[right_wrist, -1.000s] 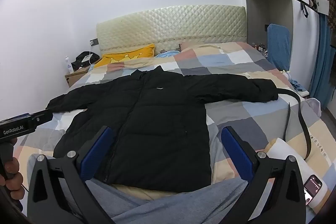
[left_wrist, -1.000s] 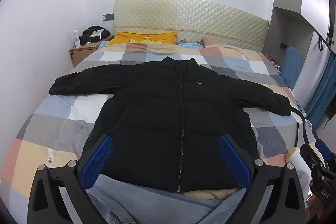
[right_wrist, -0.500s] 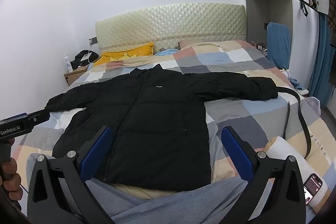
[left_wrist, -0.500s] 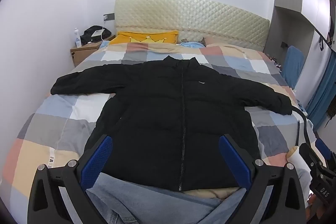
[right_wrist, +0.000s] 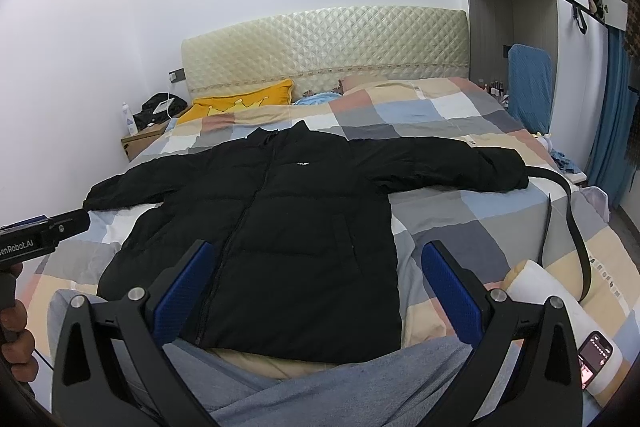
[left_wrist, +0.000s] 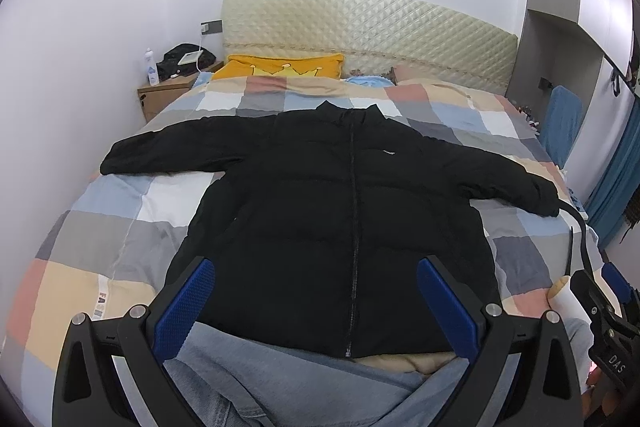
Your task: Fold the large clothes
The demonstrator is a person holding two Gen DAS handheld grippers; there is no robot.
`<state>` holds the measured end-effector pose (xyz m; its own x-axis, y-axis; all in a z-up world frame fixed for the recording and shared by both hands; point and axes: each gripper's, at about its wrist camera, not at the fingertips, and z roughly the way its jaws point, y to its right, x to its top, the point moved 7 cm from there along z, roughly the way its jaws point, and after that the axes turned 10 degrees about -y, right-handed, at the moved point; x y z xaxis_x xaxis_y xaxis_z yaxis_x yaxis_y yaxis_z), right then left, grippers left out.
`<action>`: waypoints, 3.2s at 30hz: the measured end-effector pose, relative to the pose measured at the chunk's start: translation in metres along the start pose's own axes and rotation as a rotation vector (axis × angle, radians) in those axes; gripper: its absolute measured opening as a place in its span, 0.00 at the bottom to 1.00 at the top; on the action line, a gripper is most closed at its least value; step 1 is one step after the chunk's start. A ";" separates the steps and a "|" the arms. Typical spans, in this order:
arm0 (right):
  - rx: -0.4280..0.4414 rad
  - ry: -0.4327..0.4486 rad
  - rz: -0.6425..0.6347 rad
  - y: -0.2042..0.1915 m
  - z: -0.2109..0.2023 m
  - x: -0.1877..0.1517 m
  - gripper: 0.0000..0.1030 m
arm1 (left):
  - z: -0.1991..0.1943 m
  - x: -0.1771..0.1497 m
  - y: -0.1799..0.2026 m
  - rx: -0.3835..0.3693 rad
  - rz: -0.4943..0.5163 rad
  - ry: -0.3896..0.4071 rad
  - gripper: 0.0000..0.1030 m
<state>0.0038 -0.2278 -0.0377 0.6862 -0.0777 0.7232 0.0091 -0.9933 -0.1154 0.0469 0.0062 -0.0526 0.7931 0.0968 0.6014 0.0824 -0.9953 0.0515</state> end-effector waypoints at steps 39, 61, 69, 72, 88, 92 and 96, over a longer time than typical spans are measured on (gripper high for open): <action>-0.035 -0.006 -0.004 0.003 -0.004 0.004 1.00 | 0.006 -0.001 0.005 -0.009 0.020 -0.012 0.99; -0.049 -0.010 -0.012 0.005 0.008 0.026 1.00 | 0.018 0.011 0.013 -0.067 0.045 -0.018 0.99; -0.083 0.045 0.015 0.027 0.009 0.060 1.00 | 0.025 0.044 0.020 -0.091 0.077 0.025 0.99; -0.092 0.097 0.020 0.038 0.007 0.073 1.00 | 0.037 0.060 0.029 -0.110 0.103 0.054 0.99; -0.219 0.287 0.045 0.103 0.041 0.156 1.00 | 0.092 0.131 0.039 -0.187 0.084 0.209 0.99; -0.301 0.312 0.069 0.133 0.062 0.172 1.00 | 0.113 0.126 0.028 -0.168 0.073 0.206 0.99; -0.299 0.335 0.150 0.174 0.091 0.184 1.00 | 0.134 0.120 0.018 -0.143 0.067 0.191 0.99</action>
<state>0.1982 -0.4069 0.0135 0.3908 -0.1964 0.8993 -0.3152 -0.9464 -0.0698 0.2242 0.0013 -0.0865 0.6640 0.0409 0.7466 -0.0631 -0.9919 0.1104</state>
